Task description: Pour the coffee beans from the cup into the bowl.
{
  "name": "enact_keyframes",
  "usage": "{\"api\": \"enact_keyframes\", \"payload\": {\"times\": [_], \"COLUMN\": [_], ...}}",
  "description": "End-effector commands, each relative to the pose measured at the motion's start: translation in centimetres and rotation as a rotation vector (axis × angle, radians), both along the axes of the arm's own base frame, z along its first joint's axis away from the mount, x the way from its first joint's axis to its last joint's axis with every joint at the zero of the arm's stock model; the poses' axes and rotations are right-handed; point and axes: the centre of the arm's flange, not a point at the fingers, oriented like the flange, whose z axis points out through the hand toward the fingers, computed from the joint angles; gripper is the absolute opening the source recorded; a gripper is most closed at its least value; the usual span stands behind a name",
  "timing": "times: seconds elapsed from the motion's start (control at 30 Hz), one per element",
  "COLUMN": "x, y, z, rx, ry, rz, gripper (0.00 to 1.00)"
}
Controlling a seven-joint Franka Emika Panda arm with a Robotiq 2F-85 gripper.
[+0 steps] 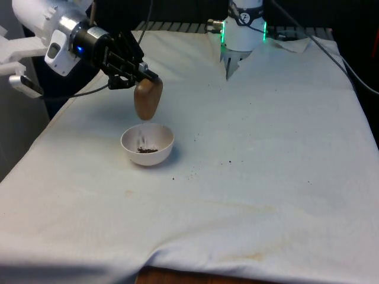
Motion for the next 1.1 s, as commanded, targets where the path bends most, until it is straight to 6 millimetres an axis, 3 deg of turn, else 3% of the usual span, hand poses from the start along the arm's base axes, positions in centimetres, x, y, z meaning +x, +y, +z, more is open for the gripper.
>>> {"api": "enact_keyframes", "payload": {"times": [0.0, 0.37, 1.07], "x": [0.1, -0.5, -0.8], "y": [-0.3, -1.5, -1.3], "z": [0.0, -0.3, -0.9], "rx": [0.020, 0.089, 0.219], "ry": [0.007, -0.013, -0.052], "rz": [0.004, -0.009, -0.034], "gripper": [0.03, 0.03, 0.03]}}
